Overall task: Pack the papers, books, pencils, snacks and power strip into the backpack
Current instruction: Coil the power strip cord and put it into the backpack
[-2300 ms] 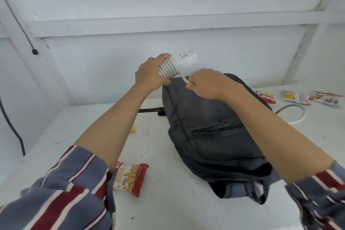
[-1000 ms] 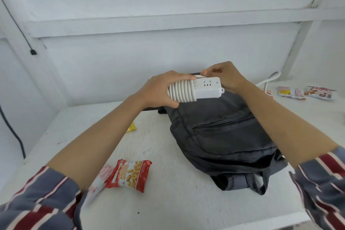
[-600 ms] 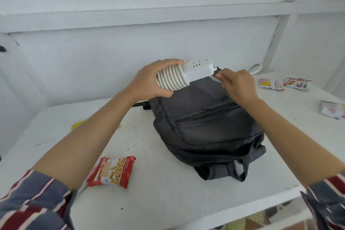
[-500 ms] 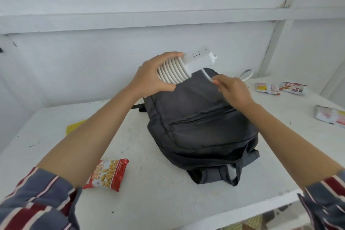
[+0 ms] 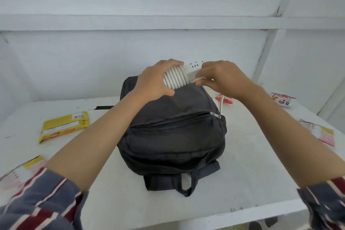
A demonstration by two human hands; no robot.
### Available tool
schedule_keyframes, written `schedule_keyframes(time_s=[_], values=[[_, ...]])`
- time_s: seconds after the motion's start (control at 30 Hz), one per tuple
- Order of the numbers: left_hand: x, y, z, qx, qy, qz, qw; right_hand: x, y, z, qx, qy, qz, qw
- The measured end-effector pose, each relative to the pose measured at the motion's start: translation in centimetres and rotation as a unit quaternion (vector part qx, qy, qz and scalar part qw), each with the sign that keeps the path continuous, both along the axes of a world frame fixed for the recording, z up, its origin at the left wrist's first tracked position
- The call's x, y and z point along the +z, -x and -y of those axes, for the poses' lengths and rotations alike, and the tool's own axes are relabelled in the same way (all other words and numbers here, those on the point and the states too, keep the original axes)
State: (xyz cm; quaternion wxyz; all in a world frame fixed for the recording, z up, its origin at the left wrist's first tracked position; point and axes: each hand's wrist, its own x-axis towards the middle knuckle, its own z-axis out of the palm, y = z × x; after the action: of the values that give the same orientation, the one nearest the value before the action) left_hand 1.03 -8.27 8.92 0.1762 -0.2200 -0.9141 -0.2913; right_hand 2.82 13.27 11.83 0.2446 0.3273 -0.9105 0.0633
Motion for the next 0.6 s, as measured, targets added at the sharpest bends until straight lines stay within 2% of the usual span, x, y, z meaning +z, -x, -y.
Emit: schedule_keyframes(time_s=[0.13, 0.27, 0.3, 0.37, 0.43, 0.6], values=[[0.2, -0.6, -0.4, -0.003, 0.018, 0.024, 1.0, 0.2, 1.0, -0.6, 0.064, 0.085, 0.02, 0.994], [0.0, -1.1, -0.4, -0.021, 0.035, 0.036, 0.999, -0.5, 2.0, -0.5, 0.081, 0.166, 0.053, 0.981], [-0.1, -1.2, -0.3, -0.026, 0.032, 0.035, 0.999, -0.4, 2.3, -0.5, 0.088, 0.188, 0.078, 0.975], [0.0, -1.2, -0.2, -0.03, 0.032, 0.026, 0.999, 0.1, 2.6, -0.7, 0.105, 0.222, 0.185, 0.951], [0.2, -1.1, -0.2, -0.028, 0.04, 0.019, 0.999, 0.5, 3.0, -0.6, 0.116, 0.212, 0.261, 0.935], [0.9, -1.0, 0.0, -0.027, 0.038, 0.03, 0.998, 0.6, 3.2, 0.6, 0.144, 0.294, 0.26, 0.908]])
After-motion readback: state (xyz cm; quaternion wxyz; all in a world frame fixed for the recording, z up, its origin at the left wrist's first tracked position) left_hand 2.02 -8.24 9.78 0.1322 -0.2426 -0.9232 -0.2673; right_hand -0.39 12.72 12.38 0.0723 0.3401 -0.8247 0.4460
